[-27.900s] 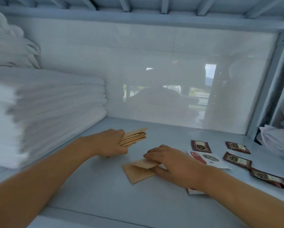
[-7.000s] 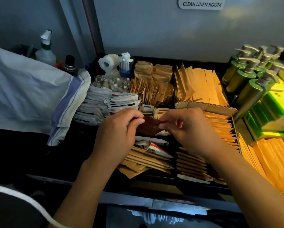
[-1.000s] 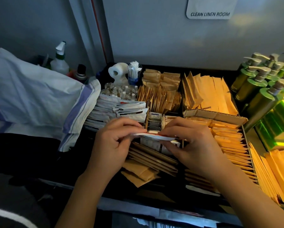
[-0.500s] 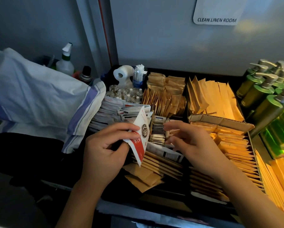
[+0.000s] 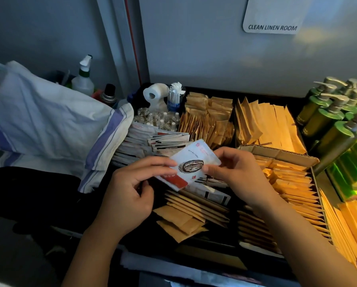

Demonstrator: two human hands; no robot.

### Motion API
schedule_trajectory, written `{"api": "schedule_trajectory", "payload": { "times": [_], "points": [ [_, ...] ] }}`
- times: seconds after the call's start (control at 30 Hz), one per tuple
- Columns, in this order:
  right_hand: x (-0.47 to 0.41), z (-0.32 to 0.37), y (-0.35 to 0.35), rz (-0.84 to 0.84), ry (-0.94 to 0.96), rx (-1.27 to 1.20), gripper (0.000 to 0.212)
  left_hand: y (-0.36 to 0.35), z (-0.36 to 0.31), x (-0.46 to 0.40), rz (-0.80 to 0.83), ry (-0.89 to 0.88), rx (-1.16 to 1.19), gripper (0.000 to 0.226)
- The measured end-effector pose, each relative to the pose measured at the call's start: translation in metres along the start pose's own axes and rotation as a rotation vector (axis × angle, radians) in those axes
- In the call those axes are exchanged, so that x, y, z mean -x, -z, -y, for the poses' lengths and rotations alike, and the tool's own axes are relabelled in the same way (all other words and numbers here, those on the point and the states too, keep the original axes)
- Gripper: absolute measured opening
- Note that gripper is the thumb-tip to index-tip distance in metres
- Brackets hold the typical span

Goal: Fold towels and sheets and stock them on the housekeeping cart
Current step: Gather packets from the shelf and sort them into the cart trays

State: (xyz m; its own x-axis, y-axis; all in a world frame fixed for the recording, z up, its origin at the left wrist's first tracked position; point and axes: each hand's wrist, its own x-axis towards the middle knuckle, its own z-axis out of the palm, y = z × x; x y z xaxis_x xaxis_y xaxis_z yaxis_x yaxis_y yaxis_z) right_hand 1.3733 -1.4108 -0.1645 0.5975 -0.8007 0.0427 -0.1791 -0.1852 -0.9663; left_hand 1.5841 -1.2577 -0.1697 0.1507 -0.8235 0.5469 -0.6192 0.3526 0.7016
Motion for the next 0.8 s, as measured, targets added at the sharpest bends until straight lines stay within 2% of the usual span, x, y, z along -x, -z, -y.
{"api": "schedule_trajectory", "payload": {
  "times": [0.07,0.23,0.4,0.5,0.63,0.8],
  "points": [
    [-0.001,0.005,0.000,-0.026,0.071,0.036,0.010,0.005,0.004,-0.003,0.033,0.028,-0.058,0.059],
    [-0.005,0.023,-0.011,-0.137,0.253,0.158,0.008,0.001,0.005,-0.013,-0.148,0.077,-0.153,0.028],
    [-0.014,0.046,-0.020,-0.220,0.429,0.402,0.010,0.009,0.008,-0.037,-0.250,0.091,-0.157,0.044],
    [-0.022,0.050,-0.028,-0.200,0.482,0.488,0.013,0.014,0.014,-0.046,-0.264,0.094,-0.221,0.041],
    [-0.031,0.039,-0.039,-0.172,0.498,0.538,0.008,0.014,0.030,-0.044,-0.281,0.091,-0.317,0.015],
    [-0.036,0.023,-0.048,-0.115,0.531,0.577,0.008,0.010,0.053,-0.036,-0.227,0.159,-0.289,0.014]
  ]
}}
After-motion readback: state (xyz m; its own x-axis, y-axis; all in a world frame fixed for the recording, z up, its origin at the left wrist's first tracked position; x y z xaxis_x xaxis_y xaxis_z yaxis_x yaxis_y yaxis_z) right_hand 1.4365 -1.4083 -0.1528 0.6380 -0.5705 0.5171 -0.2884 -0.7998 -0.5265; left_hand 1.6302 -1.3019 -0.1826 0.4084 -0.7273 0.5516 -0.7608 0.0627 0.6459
